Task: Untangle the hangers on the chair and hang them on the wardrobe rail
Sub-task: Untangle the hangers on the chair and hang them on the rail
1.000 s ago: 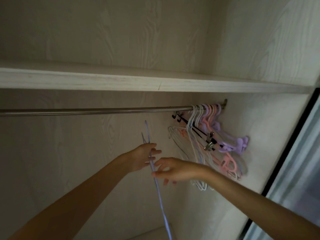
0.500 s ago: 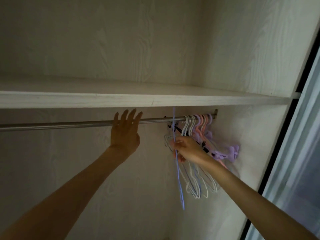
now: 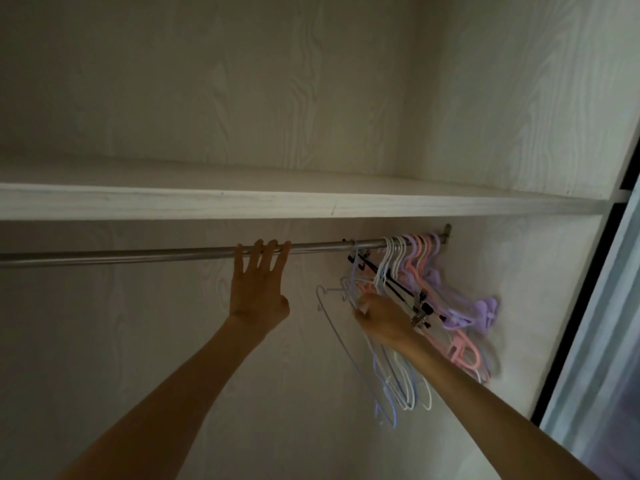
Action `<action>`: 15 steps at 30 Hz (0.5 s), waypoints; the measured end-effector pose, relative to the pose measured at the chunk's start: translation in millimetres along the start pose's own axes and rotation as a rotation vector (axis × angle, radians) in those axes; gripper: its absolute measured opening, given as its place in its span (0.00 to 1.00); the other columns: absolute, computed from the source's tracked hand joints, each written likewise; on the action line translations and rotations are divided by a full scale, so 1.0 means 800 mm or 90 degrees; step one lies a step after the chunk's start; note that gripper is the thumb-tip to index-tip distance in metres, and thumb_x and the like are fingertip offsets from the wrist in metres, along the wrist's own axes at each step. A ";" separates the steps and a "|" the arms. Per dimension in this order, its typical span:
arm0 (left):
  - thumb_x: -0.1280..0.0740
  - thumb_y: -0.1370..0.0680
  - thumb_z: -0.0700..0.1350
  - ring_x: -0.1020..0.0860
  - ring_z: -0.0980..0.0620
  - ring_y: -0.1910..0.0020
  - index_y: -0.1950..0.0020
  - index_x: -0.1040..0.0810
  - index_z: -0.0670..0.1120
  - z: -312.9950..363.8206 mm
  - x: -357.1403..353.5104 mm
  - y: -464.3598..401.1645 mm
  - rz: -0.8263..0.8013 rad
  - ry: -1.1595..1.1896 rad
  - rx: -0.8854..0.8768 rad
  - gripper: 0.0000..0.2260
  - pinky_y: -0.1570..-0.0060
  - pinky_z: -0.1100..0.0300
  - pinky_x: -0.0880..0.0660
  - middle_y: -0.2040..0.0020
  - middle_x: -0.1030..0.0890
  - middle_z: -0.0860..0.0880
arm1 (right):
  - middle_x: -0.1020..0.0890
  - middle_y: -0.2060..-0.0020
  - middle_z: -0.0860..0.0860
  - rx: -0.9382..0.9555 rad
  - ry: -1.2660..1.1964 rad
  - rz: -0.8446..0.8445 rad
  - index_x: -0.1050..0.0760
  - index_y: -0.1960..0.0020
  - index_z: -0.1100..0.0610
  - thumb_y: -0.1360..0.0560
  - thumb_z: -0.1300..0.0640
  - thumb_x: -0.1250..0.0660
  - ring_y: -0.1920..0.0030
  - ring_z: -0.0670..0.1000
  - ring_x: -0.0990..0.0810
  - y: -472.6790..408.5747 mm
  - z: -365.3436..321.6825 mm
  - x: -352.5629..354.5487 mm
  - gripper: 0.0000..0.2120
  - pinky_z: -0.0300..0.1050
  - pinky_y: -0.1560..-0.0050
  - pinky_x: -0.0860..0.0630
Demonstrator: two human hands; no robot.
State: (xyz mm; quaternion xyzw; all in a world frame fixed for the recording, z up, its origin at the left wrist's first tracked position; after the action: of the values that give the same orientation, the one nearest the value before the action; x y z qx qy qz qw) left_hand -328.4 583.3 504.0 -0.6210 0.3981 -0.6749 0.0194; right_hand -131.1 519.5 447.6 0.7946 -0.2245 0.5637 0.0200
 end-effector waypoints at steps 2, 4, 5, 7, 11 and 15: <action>0.37 0.25 0.54 0.55 0.46 0.23 0.23 0.62 0.51 0.001 0.000 0.000 0.005 0.003 0.001 0.41 0.26 0.43 0.62 0.22 0.53 0.48 | 0.23 0.41 0.55 0.063 0.012 0.160 0.33 0.33 0.57 0.23 0.50 0.38 0.43 0.56 0.22 0.003 -0.020 0.035 0.21 0.46 0.52 0.25; 0.37 0.25 0.54 0.55 0.46 0.23 0.23 0.62 0.50 0.001 -0.001 0.000 0.007 -0.001 0.003 0.41 0.26 0.42 0.62 0.22 0.52 0.48 | 0.24 0.42 0.58 0.140 -0.001 0.320 0.32 0.35 0.61 0.24 0.54 0.37 0.44 0.58 0.23 0.004 -0.048 0.074 0.19 0.47 0.52 0.26; 0.37 0.25 0.53 0.55 0.45 0.23 0.23 0.63 0.50 0.001 -0.001 0.000 0.005 -0.008 0.002 0.41 0.26 0.42 0.62 0.22 0.52 0.47 | 0.24 0.42 0.59 0.174 0.017 0.369 0.31 0.35 0.62 0.24 0.57 0.36 0.43 0.60 0.24 -0.001 -0.062 0.087 0.19 0.48 0.49 0.26; 0.37 0.24 0.51 0.55 0.44 0.23 0.23 0.64 0.50 0.002 -0.001 0.001 -0.003 -0.024 0.000 0.40 0.26 0.42 0.61 0.22 0.53 0.47 | 0.23 0.41 0.61 0.236 0.101 0.379 0.30 0.35 0.64 0.27 0.62 0.34 0.42 0.61 0.24 -0.019 -0.087 0.092 0.21 0.51 0.42 0.27; 0.39 0.22 0.47 0.56 0.42 0.23 0.24 0.67 0.48 0.005 0.001 0.000 -0.026 -0.084 -0.012 0.39 0.26 0.41 0.60 0.22 0.56 0.45 | 0.17 0.51 0.56 0.267 0.311 0.329 0.22 0.43 0.62 0.44 0.63 0.23 0.52 0.57 0.18 -0.053 -0.088 0.074 0.28 0.49 0.49 0.22; 0.38 0.22 0.48 0.55 0.41 0.23 0.25 0.68 0.47 0.005 -0.002 -0.002 -0.041 -0.106 -0.028 0.41 0.27 0.39 0.59 0.22 0.56 0.44 | 0.18 0.54 0.58 0.250 0.321 0.315 0.22 0.47 0.62 0.43 0.64 0.23 0.55 0.60 0.19 -0.061 -0.061 0.087 0.24 0.50 0.53 0.23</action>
State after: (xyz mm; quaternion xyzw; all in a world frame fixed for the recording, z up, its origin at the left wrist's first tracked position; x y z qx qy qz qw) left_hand -324.0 583.2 502.9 -0.6875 0.3897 -0.6125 0.0172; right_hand -137.3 553.7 539.2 0.5422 -0.2850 0.7609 -0.2140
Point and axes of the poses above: each hand's wrist, its own y-axis away from the middle knuckle, its own x-axis out of the back of the hand, z = x × y, the point moved 9 cm from there along -y, towards the middle knuckle
